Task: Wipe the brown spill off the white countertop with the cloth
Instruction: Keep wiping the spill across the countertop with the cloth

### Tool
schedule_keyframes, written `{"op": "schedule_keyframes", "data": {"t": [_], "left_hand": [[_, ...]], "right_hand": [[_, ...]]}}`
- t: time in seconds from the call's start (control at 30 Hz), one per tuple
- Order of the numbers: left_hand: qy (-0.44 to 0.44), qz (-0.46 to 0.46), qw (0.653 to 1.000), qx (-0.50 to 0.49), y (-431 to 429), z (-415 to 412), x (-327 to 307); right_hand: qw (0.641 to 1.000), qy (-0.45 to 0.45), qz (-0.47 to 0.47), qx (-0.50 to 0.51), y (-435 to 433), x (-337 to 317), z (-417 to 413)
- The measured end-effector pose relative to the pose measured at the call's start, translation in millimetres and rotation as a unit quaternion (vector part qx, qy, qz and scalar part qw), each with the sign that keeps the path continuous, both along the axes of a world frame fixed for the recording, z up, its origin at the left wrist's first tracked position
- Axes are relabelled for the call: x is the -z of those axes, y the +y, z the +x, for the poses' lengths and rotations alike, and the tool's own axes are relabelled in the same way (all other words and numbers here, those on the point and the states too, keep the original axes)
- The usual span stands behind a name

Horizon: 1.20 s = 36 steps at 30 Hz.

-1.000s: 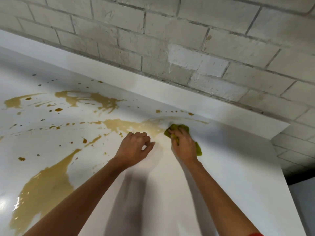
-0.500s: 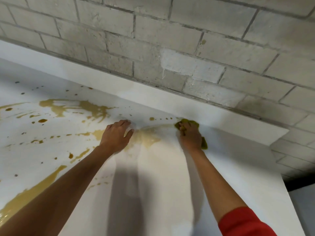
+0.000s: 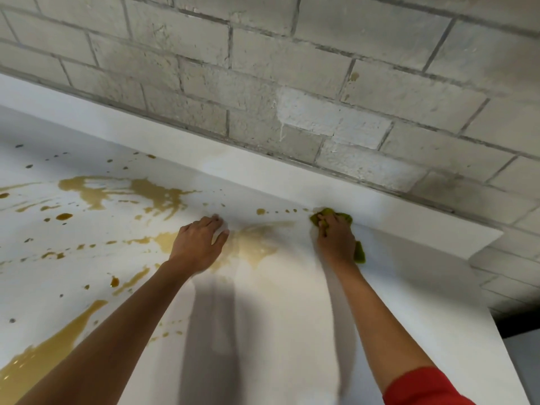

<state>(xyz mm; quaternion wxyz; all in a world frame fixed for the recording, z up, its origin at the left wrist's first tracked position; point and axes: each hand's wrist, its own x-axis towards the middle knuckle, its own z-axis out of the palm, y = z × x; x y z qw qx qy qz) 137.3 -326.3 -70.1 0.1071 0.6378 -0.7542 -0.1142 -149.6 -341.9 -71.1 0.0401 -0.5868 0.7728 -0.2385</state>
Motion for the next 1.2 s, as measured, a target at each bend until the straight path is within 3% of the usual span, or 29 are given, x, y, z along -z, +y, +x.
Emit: {"op": "schedule_keyframes", "data": {"t": [0.27,0.5,0.67,0.8,0.97,1.07,1.2], "left_hand": [[0.009,0.014,1.000,-0.002,1,0,-3],[0.004,0.020,1.000,0.009,3,3,-4],[0.012,0.020,1.000,0.019,1,7,1],[0.016,0.015,1.000,0.018,-3,5,0],[0.020,0.014,1.000,0.017,-3,7,-1],[0.020,0.020,0.999,0.024,-1,10,1],[0.031,0.017,0.999,0.034,0,13,2]], "right_hand": [[0.991,-0.044,0.028,-0.122,-36,-1,68],[0.956,-0.067,0.009,-0.287,2,-1,51],[0.978,-0.056,-0.019,-0.200,-2,4,16],[0.990,-0.043,0.002,-0.133,-33,3,44],[0.969,-0.045,0.019,-0.242,-29,2,98],[0.945,-0.046,0.021,-0.322,2,3,90],[0.956,-0.051,0.013,-0.289,13,2,47]]}}
